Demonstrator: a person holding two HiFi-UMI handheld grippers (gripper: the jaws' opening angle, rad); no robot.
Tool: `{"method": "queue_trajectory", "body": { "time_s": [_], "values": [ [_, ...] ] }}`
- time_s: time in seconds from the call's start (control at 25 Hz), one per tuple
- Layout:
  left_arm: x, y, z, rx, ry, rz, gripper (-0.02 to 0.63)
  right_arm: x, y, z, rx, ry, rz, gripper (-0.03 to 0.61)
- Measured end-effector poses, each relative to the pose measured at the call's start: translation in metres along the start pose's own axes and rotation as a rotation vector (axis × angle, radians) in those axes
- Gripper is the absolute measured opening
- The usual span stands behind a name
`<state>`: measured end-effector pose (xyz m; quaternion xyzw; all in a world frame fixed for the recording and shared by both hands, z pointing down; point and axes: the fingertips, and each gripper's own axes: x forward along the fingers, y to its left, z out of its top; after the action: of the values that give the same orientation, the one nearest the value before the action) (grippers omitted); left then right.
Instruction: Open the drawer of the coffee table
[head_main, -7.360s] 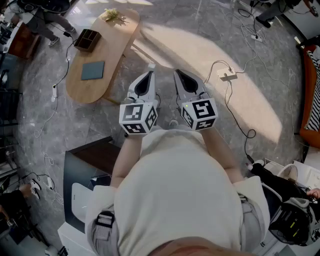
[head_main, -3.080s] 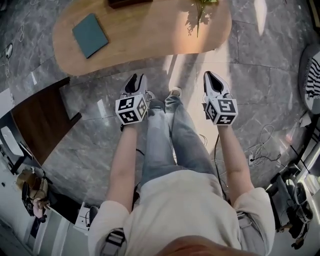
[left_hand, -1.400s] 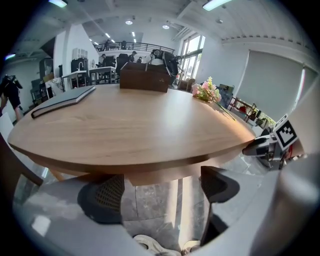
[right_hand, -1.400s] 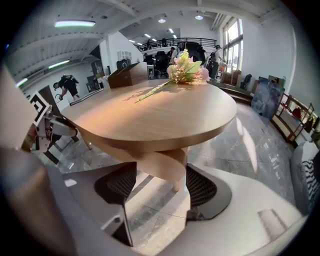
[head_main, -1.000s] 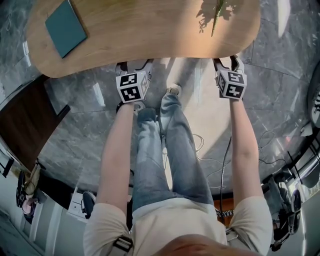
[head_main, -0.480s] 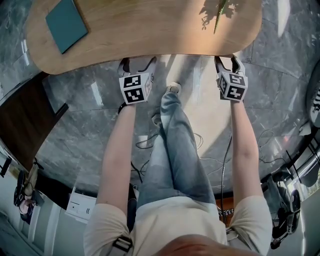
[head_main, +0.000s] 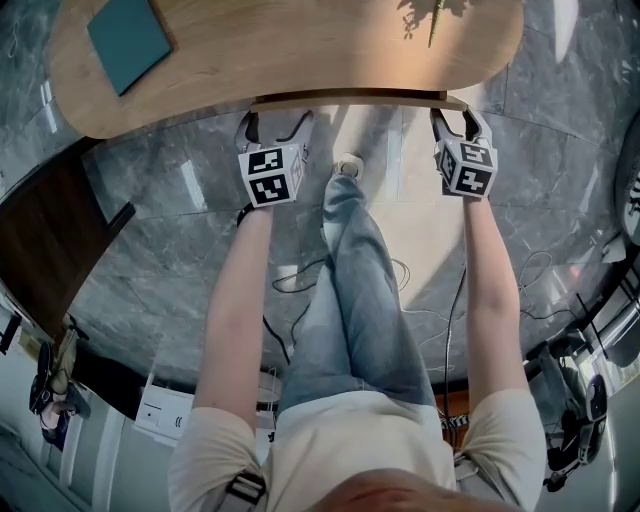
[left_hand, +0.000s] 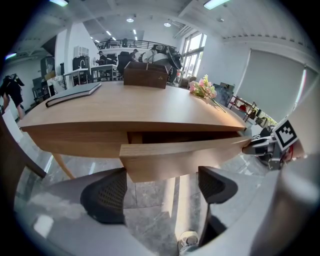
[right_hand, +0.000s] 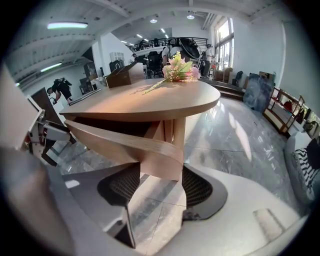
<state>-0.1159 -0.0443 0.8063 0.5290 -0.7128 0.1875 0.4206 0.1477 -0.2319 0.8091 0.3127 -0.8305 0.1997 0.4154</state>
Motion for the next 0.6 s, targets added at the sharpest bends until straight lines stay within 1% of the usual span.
{"method": "queue_trajectory", "body": {
  "time_s": [0.36,0.6],
  "values": [
    [-0.011,-0.004,-0.015,-0.005,-0.022,0.000,0.456,-0.011,0.004,-0.016,0.005,-0.007,-0.006,0.259],
    [-0.018,-0.005,-0.023,0.014,-0.017,-0.012,0.456,-0.017,0.006,-0.024,0.003,-0.004,-0.008,0.253]
  ]
}}
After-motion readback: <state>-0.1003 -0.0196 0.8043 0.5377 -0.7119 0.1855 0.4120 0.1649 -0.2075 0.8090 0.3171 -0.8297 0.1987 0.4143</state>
